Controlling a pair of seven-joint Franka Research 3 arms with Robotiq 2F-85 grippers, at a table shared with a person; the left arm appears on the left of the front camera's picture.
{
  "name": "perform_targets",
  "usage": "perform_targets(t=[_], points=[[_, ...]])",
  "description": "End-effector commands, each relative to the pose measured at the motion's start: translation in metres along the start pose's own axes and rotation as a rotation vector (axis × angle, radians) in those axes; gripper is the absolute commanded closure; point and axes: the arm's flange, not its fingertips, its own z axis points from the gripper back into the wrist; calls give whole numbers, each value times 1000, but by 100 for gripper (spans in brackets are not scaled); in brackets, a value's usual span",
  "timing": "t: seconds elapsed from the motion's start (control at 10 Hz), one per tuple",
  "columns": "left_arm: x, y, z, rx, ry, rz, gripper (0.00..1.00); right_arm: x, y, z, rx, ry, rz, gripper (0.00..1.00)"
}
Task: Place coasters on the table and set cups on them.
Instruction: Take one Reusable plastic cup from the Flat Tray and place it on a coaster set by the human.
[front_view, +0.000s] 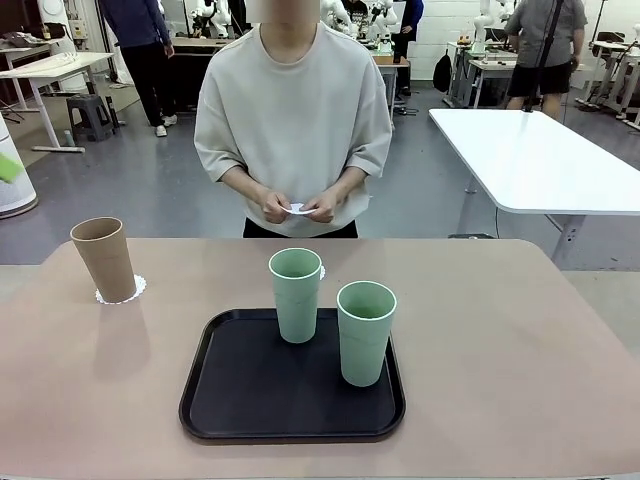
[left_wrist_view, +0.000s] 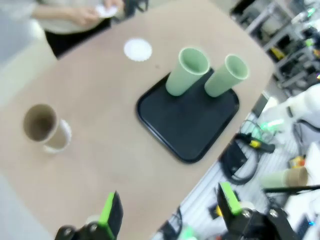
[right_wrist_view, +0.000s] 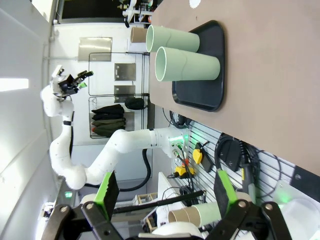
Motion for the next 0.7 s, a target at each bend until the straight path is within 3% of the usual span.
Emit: perform_targets(t=[0.0,0.3,0.6], points=[[21,-11,-47,41,120,-117,0,-1,0,1,13,0,4,0],[62,-4,-119,104,254,-258,0,-1,0,1,13,0,4,0],[92,10,-180,150,261,-305,0,-1,0,1,13,0,4,0]])
